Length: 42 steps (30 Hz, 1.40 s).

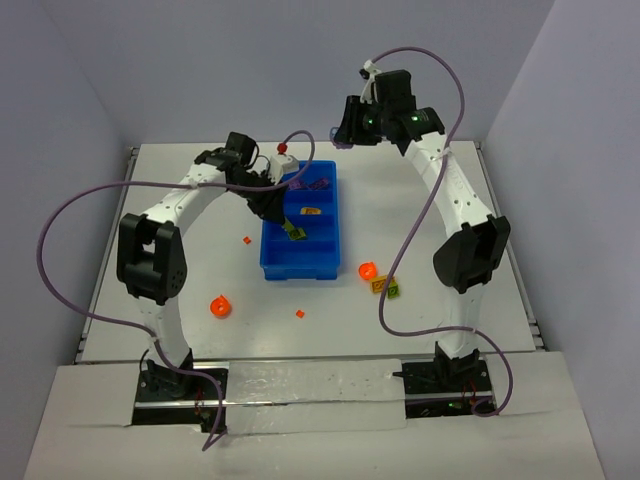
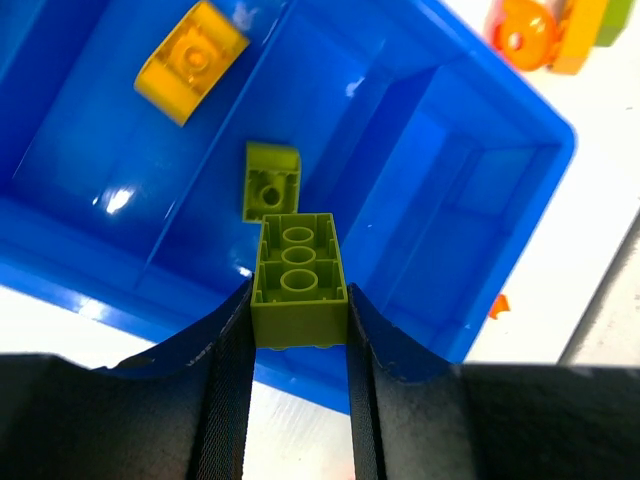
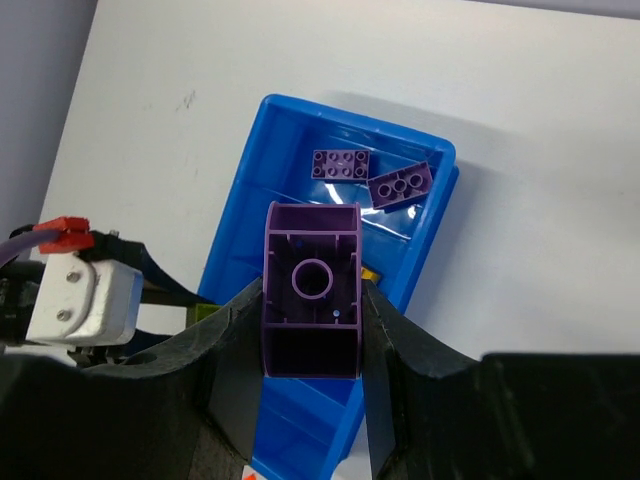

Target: Sort the legos into containers by color

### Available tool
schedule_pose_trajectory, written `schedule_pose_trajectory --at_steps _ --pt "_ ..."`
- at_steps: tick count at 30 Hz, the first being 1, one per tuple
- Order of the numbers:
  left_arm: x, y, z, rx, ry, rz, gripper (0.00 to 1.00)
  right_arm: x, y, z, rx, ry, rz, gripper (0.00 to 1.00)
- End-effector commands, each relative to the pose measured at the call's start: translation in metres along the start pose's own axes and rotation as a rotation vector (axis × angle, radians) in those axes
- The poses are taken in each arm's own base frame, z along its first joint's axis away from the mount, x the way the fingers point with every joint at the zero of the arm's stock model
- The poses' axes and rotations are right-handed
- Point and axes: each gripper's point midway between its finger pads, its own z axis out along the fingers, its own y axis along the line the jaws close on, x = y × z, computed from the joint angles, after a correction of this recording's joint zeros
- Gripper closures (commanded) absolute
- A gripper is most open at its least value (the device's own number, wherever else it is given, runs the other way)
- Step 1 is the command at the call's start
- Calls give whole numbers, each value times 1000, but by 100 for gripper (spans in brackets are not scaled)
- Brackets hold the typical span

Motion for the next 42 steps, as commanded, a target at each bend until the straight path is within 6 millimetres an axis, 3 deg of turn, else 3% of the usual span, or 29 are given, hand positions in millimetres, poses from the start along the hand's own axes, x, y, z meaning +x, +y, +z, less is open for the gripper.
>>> schedule_pose_trajectory --at_steps 1,4,10,12,16,20,22,24,26,31,36,40,42 --pt "-9 7 -11 -80 -29 57 87 -13 9 -18 15 -56 -92 100" --pt "-11 14 -11 -112 -34 56 79 -13 8 -14 19 -52 -84 100" --pt "-17 5 -16 -72 -52 95 40 -15 11 -4 -5 -49 -73 100" --pt "-27 0 -24 -53 -98 124 29 -13 13 1 -27 -41 -72 100" --pt "-54 -9 -48 -47 -222 137 17 -6 19 14 -62 -15 -77 100" --pt "-95 -8 -91 -83 -376 137 14 3 27 32 -82 -2 -110 100" --pt "-104 -5 -103 -98 -425 80 11 10 30 40 -85 9 -128 100" --pt "-118 6 -133 -162 -514 41 1 18 33 50 -83 24 -142 100" --pt "-130 19 -158 -244 -584 9 1 35 36 67 -84 64 -165 100" --pt "-135 31 -179 -334 -611 -14 1 46 27 93 -42 79 -177 100" --pt "-124 47 -180 -423 -616 -93 1 51 15 119 0 75 -196 99" --pt "-117 64 -188 -536 -608 -144 1 54 7 131 30 68 -209 92" --pt "-116 68 -190 -552 -622 -191 1 57 4 137 34 73 -221 82"
